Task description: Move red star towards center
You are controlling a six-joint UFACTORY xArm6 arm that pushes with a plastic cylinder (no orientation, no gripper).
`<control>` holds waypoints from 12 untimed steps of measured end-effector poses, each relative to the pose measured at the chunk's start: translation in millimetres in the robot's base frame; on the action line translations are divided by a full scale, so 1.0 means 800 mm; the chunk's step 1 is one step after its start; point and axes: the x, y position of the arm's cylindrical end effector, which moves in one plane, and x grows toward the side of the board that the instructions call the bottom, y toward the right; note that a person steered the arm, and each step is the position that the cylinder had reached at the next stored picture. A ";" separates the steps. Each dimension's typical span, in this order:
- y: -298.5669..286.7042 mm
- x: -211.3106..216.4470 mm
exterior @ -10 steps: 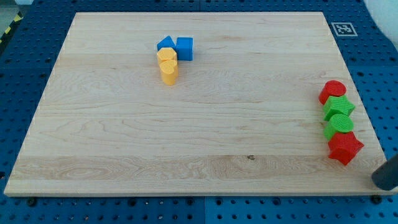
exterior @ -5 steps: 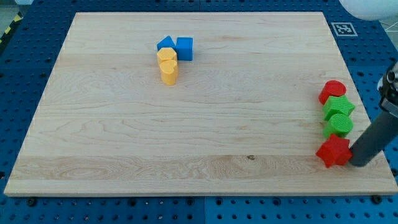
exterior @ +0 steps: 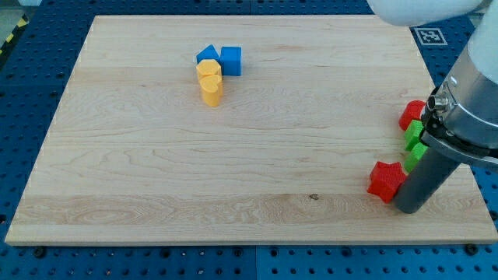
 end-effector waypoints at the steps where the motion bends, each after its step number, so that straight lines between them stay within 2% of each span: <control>1: -0.005 -0.010; 4: -0.041 -0.041; 9: -0.052 -0.168; 12: -0.100 -0.230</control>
